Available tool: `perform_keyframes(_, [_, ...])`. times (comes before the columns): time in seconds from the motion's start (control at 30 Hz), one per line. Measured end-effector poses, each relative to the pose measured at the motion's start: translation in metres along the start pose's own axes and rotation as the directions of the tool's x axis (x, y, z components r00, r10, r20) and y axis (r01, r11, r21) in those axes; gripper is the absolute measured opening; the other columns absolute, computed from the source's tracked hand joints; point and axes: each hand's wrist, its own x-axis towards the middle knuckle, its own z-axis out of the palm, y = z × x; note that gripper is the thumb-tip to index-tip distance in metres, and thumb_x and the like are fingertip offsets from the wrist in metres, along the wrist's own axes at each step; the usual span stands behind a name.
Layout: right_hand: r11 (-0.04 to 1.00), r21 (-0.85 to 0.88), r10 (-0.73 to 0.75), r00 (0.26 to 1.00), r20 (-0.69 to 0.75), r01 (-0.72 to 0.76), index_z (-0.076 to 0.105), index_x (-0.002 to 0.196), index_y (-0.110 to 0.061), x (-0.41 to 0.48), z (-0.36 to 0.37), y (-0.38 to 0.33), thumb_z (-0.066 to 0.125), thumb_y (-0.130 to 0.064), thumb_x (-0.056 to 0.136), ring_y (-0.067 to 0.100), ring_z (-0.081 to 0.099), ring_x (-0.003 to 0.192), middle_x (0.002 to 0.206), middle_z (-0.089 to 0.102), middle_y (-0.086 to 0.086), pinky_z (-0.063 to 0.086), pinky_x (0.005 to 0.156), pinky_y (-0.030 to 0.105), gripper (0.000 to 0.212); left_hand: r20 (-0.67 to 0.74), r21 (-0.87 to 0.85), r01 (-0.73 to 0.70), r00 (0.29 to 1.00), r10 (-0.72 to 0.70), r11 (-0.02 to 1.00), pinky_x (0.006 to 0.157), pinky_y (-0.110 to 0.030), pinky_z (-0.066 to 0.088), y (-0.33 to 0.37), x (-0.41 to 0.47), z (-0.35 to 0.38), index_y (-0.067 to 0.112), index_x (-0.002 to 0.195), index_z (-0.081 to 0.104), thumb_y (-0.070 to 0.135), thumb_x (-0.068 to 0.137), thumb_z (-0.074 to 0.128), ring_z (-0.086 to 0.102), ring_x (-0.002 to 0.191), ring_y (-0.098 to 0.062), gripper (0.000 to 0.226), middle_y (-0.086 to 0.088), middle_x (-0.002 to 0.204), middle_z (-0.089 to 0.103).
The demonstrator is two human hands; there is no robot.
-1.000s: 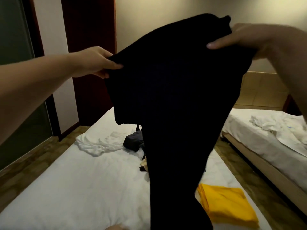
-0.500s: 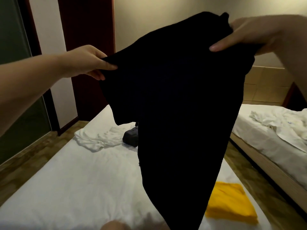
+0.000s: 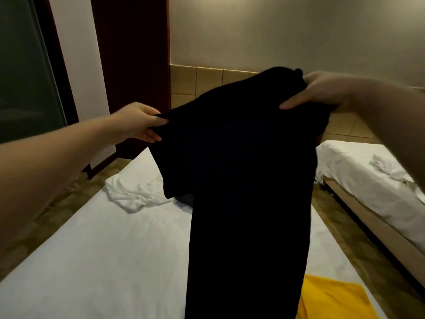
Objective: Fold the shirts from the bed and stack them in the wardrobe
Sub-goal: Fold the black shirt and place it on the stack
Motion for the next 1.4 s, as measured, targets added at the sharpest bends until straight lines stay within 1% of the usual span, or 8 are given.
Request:
perform_keyframes(0.2, [0.987,-0.158,-0.079,0.956,-0.281,0.036,0.062,0.114,-0.007,0.089,0.009,0.018,0.068,-0.007,0.082,0.016,0.057,0.091,0.099,0.06,0.004,0.043,0.076,0.022,0.032,-0.248,-0.006,-0.04,0.968,0.037,0.999,0.074,-0.027,0.054,-0.02,0.078,0.022,0.006,0.114,0.061,0.013,0.094,0.051,0.064,0.078,-0.016,0.024,-0.01,0.1,0.064])
perform_keyframes(0.5, [0.9,-0.396,-0.417,0.632,-0.653,0.185,0.058,0.12,-0.002,0.064,-0.025,-0.048,0.064,-0.016,0.087,0.031,0.055,0.114,0.12,0.061,0.019,0.044,0.084,0.026,0.036,-0.425,-0.001,-0.418,0.822,0.378,0.908,0.09,-0.033,0.048,0.062,0.067,-0.026,0.013,0.11,0.062,0.011,0.094,0.052,0.062,0.088,-0.017,0.019,0.002,0.088,0.062])
perform_keyframes(0.6, [0.846,-0.493,-0.483,0.686,-0.544,0.204,0.06,0.12,-0.006,0.016,-0.008,-0.033,0.071,-0.02,0.082,0.03,0.057,0.112,0.118,0.063,0.015,0.042,0.095,0.036,0.042,-0.391,0.069,-0.402,0.831,0.395,0.913,0.098,-0.042,0.044,0.052,0.015,-0.023,0.017,0.115,0.059,0.012,0.092,0.055,0.06,0.099,-0.025,0.024,-0.002,0.093,0.062])
perform_keyframes(0.8, [0.906,-0.386,-0.278,0.93,-0.24,0.171,0.067,0.098,-0.006,-0.091,0.104,0.079,0.075,-0.015,0.077,0.021,0.059,0.093,0.091,0.064,0.007,0.039,0.075,0.021,0.024,-0.231,0.196,-0.125,0.958,0.17,0.972,0.064,-0.007,0.044,-0.063,-0.11,0.049,0.012,0.112,0.063,0.001,0.082,0.065,0.056,0.058,0.015,0.031,0.024,0.056,0.063])
perform_keyframes(1.0, [0.97,-0.243,-0.005,0.999,0.046,0.016,0.064,0.079,-0.014,-0.198,0.261,0.202,0.071,-0.014,0.081,0.011,0.055,0.062,0.066,0.06,0.001,0.038,0.059,0.025,0.007,-0.105,0.286,0.167,0.984,-0.143,0.944,0.076,-0.027,0.044,-0.224,-0.229,0.133,0.008,0.088,0.075,0.004,0.08,0.069,0.064,0.089,-0.023,0.011,-0.007,0.086,0.07])
perform_keyframes(1.1, [0.969,-0.247,0.035,0.996,0.079,-0.014,0.071,0.088,-0.01,-0.23,0.306,0.241,0.075,-0.026,0.079,0.018,0.062,0.079,0.081,0.069,0.007,0.041,0.064,0.029,0.018,-0.053,0.309,0.254,0.967,-0.25,0.916,0.077,-0.027,0.041,-0.265,-0.273,0.161,0.01,0.088,0.076,0.007,0.082,0.067,0.064,0.093,-0.022,0.011,-0.007,0.092,0.071])
perform_keyframes(1.3, [0.977,-0.19,-0.113,0.99,-0.079,0.096,0.049,0.05,-0.035,-0.27,0.314,0.239,0.075,-0.017,0.076,0.003,0.045,0.057,0.047,0.048,-0.014,0.032,0.053,0.029,0.042,-0.186,0.106,0.295,0.944,-0.272,0.95,0.082,-0.031,0.046,-0.279,-0.318,0.178,0.004,0.094,0.073,0.0,0.084,0.063,0.061,0.093,-0.02,0.015,-0.006,0.097,0.07])
perform_keyframes(1.4, [0.949,-0.245,-0.243,0.954,-0.178,0.196,0.065,0.065,-0.031,-0.308,0.317,0.22,0.072,-0.016,0.067,0.007,0.053,0.066,0.059,0.056,-0.018,0.036,0.052,0.016,0.017,-0.259,-0.041,0.245,0.934,-0.247,0.969,0.072,-0.01,0.045,-0.283,-0.352,0.184,0.0,0.095,0.069,-0.014,0.083,0.056,0.058,0.091,-0.022,0.022,-0.012,0.096,0.067])
